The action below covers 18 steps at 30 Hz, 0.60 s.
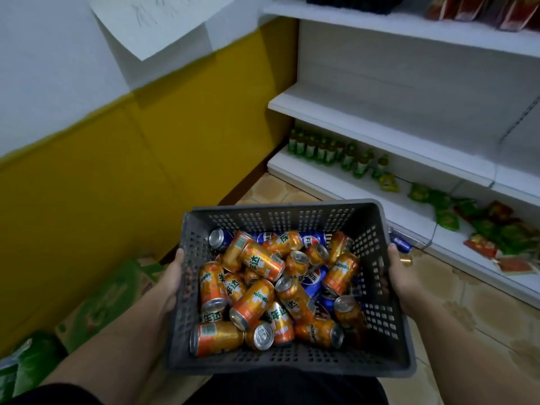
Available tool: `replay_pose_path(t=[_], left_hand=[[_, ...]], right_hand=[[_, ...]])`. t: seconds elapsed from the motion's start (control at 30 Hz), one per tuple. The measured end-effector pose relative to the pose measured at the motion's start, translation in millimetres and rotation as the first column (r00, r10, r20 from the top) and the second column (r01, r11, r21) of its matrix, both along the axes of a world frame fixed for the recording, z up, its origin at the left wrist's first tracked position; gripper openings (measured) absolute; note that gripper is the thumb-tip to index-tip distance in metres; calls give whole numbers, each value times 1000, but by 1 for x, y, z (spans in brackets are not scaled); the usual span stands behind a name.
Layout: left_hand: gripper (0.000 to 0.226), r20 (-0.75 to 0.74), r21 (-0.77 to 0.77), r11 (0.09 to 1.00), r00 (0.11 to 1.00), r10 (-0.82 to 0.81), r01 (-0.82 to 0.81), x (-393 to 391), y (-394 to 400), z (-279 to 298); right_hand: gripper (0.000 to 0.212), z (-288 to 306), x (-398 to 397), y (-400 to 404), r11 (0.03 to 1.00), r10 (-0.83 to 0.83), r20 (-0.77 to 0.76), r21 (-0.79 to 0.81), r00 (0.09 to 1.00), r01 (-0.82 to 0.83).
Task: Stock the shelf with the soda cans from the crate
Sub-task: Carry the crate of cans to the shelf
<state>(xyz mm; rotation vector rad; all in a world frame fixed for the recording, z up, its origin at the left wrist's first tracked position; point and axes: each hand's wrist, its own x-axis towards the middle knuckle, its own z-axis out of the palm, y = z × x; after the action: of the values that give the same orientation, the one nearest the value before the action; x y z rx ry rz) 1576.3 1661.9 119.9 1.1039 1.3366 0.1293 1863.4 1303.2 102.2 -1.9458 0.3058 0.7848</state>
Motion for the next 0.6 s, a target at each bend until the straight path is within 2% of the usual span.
replay_pose_path(t=[0.07, 0.17, 0.23, 0.33, 0.5, 0.6], left_hand=[[83, 14, -5, 1000, 1000, -9, 9, 49, 17, 2], [107, -22, 11, 1000, 1000, -14, 14, 124, 56, -10], [100, -31, -13, 999, 999, -41, 41, 182, 90, -31], [86, -41, 0, 999, 998, -39, 39, 280, 107, 3], [101, -26, -54, 983, 984, -178, 177, 387, 132, 4], [85, -1, -62, 978, 980, -198, 198, 445, 124, 16]], right_hand=[[117, -4, 40, 16, 999, -43, 26, 2, 999, 43], [134, -19, 112, 34, 994, -111, 12, -19, 994, 111], [140, -23, 173, 49, 990, -136, -28, -29, 990, 136], [127, -10, 245, 64, 981, -196, -13, -2, 981, 196], [111, 34, 319, 75, 961, -274, -24, -55, 961, 272], [100, 44, 354, 73, 947, -307, -17, -100, 951, 304]])
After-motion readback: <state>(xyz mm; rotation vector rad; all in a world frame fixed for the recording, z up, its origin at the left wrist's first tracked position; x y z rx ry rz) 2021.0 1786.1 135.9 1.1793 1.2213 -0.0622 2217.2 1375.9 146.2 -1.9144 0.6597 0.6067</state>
